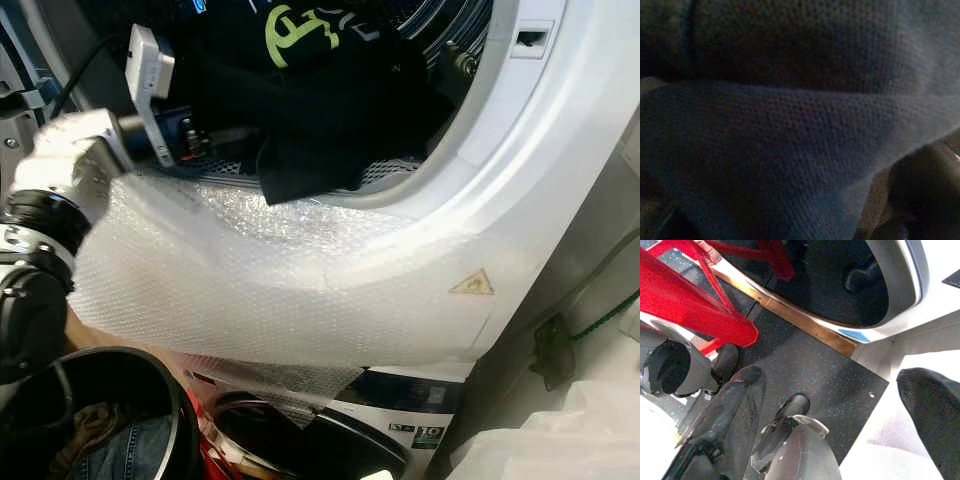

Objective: Clothes washing

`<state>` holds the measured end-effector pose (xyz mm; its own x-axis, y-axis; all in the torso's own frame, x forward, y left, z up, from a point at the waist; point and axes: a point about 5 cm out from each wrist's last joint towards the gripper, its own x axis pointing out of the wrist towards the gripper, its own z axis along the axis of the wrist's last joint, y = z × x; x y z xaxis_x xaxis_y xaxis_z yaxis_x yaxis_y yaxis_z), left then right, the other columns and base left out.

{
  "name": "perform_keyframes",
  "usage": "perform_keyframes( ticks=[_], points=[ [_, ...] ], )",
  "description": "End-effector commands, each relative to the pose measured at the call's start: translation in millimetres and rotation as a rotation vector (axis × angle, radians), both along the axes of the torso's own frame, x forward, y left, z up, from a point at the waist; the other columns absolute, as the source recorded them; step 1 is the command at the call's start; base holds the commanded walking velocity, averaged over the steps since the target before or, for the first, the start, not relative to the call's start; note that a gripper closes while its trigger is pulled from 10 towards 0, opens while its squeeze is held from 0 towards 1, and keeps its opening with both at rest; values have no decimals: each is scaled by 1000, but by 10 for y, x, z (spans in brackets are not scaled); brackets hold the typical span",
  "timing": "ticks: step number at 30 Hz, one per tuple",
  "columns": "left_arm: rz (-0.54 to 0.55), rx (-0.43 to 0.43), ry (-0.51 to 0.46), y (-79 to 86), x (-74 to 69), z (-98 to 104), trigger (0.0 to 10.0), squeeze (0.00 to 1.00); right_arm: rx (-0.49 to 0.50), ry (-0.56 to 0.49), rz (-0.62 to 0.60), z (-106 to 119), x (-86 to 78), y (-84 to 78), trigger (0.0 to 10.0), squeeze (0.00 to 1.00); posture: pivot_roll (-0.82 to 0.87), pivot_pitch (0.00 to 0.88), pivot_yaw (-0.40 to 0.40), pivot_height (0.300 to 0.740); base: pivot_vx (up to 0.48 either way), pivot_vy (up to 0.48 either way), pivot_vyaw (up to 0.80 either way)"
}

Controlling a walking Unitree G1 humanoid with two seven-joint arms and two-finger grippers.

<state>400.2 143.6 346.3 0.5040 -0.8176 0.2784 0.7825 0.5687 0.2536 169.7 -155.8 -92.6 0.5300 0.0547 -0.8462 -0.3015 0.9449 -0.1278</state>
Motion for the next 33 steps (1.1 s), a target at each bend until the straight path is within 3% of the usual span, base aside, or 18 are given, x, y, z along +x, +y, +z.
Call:
perform_keyframes(
  ticks=[1,6,10,17,23,24,26,29,31,33],
  points=[
    [109,-48,6,-14,53,-31,10000,0,4,9,-1,-16,-35,23,10000,0,98,0,44,740,0,0,0],
    [67,-17,38,-215,60,-274,10000,0,4,17,2,-38,-94,19,10000,0,90,0,41,740,0,0,0],
    [40,-18,58,-270,58,-313,10000,0,4,28,6,-53,-130,23,10000,0,85,0,41,740,0,0,0],
    [-139,57,108,-326,-10,-424,10000,0,-1,29,22,-51,-129,5,10000,0,83,0,36,740,0,0,0],
    [-294,65,145,-184,-80,-281,10000,0,5,13,10,-32,-81,12,10000,0,72,0,39,740,0,0,0],
    [-312,96,149,-133,-95,-249,10000,0,7,10,12,-29,-74,16,10000,0,72,0,40,740,0,0,0],
    [-320,149,141,-79,-112,-208,10000,0,7,11,10,-32,-82,12,10000,0,80,0,39,740,0,0,0],
    [-331,158,149,-47,-122,-137,10000,0,5,19,24,-41,-105,16,10000,0,94,0,33,740,0,0,0],
    [-296,153,132,-25,-117,-19,10000,0,4,22,28,-46,-117,14,10000,0,98,0,30,740,0,0,0],
    [-179,107,74,-16,-76,114,10000,0,1,27,32,-49,-123,7,10000,0,95,0,31,740,0,0,0]
  ],
)
